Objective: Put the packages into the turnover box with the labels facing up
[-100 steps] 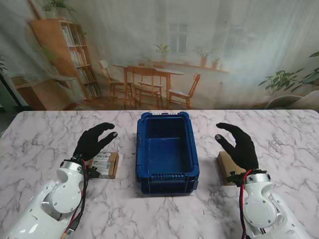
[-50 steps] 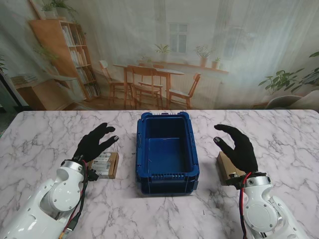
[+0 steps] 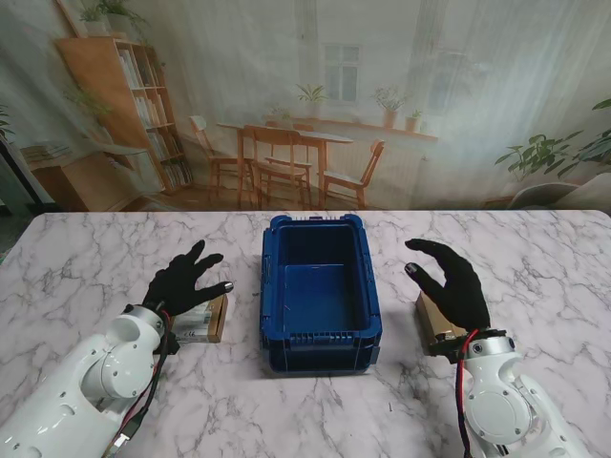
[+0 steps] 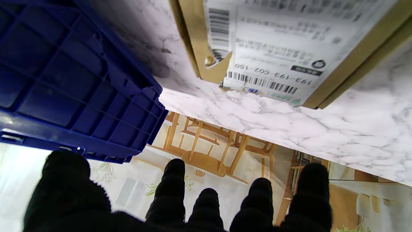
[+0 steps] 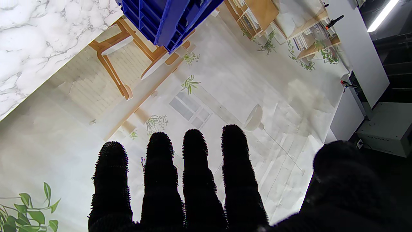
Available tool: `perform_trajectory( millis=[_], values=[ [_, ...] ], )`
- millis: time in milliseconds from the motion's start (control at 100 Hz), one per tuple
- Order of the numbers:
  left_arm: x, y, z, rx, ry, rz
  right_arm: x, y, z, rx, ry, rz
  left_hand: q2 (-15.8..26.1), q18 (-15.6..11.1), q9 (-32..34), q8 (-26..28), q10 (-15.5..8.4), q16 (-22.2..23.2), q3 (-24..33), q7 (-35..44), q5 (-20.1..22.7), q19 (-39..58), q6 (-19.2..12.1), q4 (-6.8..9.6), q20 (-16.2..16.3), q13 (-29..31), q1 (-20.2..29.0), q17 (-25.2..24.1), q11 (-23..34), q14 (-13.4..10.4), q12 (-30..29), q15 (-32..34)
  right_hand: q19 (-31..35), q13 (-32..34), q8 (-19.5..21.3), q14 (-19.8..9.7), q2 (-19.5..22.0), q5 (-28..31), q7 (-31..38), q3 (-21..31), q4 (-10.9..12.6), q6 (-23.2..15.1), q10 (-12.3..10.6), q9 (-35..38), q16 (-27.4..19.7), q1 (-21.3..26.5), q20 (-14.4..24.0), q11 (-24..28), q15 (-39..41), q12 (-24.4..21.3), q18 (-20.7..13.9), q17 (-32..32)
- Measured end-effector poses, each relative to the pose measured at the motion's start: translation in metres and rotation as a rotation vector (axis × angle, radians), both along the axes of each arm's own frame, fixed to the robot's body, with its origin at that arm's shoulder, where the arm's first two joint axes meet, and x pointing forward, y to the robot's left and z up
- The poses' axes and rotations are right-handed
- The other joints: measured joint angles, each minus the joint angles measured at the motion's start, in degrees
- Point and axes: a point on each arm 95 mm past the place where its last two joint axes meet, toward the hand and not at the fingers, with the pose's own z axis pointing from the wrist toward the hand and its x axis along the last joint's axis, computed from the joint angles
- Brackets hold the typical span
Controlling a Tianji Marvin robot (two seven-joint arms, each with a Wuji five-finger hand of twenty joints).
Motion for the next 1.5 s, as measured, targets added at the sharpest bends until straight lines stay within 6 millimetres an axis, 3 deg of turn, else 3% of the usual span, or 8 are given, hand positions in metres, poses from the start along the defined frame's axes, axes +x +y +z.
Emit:
perform_trajectory(
  millis=[170, 610, 710, 790, 920, 1150, 1330, 1500],
  values=[
    [0.002, 0.0, -0.004, 0.031, 0.033, 0.0, 0.0, 0.002, 0.002, 0.003, 0.001, 0.0, -0.86, 0.0, 0.0, -1.29, 0.0, -0.09, 0.0, -0.88, -0.76, 0.97, -0.54, 0.0, -0.76, -0.53, -0.27, -0.46, 0.0, -1.43, -0.01, -0.15, 0.0, 0.0, 0.0, 0.0, 0.0, 0.0, 0.0, 0.0, 0.0, 0.0, 0.0, 0.0, 0.0, 0.0, 0.0, 0.0, 0.0, 0.0, 0.0, 0.0],
    [0.01, 0.002, -0.019, 0.095, 0.097, 0.048, 0.0, 0.003, 0.004, 0.005, 0.0, -0.003, -2.8, 1.33, 0.0, -3.53, -0.12, 1.15, -0.08, -1.86, -2.74, 12.87, -0.77, -0.01, 0.67, -0.35, -1.44, 2.67, 0.0, -1.5, -0.02, -0.12, 0.0, 0.0, 0.0, 0.0, 0.0, 0.0, 0.0, 0.0, 0.0, 0.0, 0.0, 0.0, 0.0, 0.0, 0.0, 0.0, 0.0, 0.0, 0.03, 0.0],
    [0.012, 0.003, -0.021, 0.096, 0.108, 0.054, 0.0, 0.004, 0.004, 0.007, 0.002, -0.005, -3.32, 1.34, 0.0, -3.55, 1.1, 2.22, -0.07, -1.93, -2.74, 13.62, -0.77, -0.01, 1.15, 0.94, -1.44, 3.04, 0.03, -1.41, 0.09, 1.39, 0.0, 0.0, 0.0, 0.0, 0.0, 0.0, 0.0, 0.0, 0.0, 0.0, 0.0, 0.0, 0.0, 0.0, 0.0, 0.0, 0.0, 0.0, 0.04, 0.0],
    [0.014, 0.003, -0.024, 0.106, 0.122, 0.059, 0.0, 0.004, 0.004, 0.007, 0.005, -0.005, -3.32, 1.34, 0.0, -3.32, 3.0, 4.04, -0.07, -1.38, -2.74, 15.0, 0.31, -0.01, 1.2, 1.96, -1.45, 3.43, 0.81, -1.11, 6.29, 1.54, 0.0, 0.0, 0.0, 0.0, 0.0, 0.0, 0.0, 0.0, 0.0, 0.0, 0.0, 0.0, 0.0, 0.0, 0.0, 0.0, 0.0, 0.0, 0.05, 0.0],
    [0.017, 0.002, -0.028, 0.125, 0.136, 0.06, 0.0, 0.006, 0.003, 0.009, 0.011, -0.005, -3.85, 1.33, 0.0, 1.7, 4.72, 8.36, -0.07, 1.28, -2.75, 17.9, 1.64, -0.01, 1.94, 3.07, -1.44, 4.13, 3.1, -1.07, 15.06, 3.55, 0.0, 0.0, 0.0, 0.0, 0.0, 0.0, 0.0, 0.0, 0.0, 0.0, 0.0, 0.0, 0.0, 0.0, 0.0, 0.0, 0.0, 0.0, 0.06, 0.0],
    [0.019, 0.003, -0.033, 0.147, 0.171, 0.061, 0.001, 0.006, 0.003, 0.008, 0.013, -0.003, -3.85, 1.16, 0.0, 5.9, 4.77, 13.77, -0.07, 2.17, -2.76, 22.79, 1.75, -0.01, 4.22, 3.17, -1.45, 5.44, 3.8, -1.07, 19.83, 5.36, 0.0, 0.0, 0.0, 0.0, 0.0, 0.0, -0.01, 0.0, 0.0, 0.0, 0.0, 0.0, 0.0, 0.0, 0.0, 0.0, 0.0, 0.0, 0.15, 0.0],
    [0.021, 0.003, -0.036, 0.157, 0.184, 0.061, 0.001, 0.007, 0.003, 0.008, 0.013, -0.002, -3.86, 0.59, 0.0, 6.4, 4.77, 14.27, -0.07, 2.17, -3.4, 24.21, 1.75, -0.01, 4.88, 3.18, -1.45, 5.95, 3.76, -1.08, 19.45, 5.36, 0.0, 0.0, 0.0, 0.0, 0.0, 0.0, -0.01, 0.0, 0.0, 0.0, 0.0, 0.0, 0.0, 0.0, 0.0, 0.0, 0.0, 0.0, 0.3, 0.0],
    [0.02, 0.001, -0.037, 0.187, 0.191, 0.04, 0.001, 0.007, 0.003, 0.008, 0.013, -0.002, -3.87, 0.59, 0.0, 2.98, 3.63, 9.7, -0.07, -0.14, -3.5, 24.21, 1.35, -0.01, 4.88, 3.13, -1.45, 5.94, 2.29, -1.13, 10.39, 4.37, 0.0, 0.0, 0.0, 0.0, 0.0, 0.0, -0.01, 0.0, 0.0, 0.0, 0.0, 0.0, 0.0, 0.0, 0.0, 0.0, 0.0, 0.0, 0.36, 0.0]
  ],
)
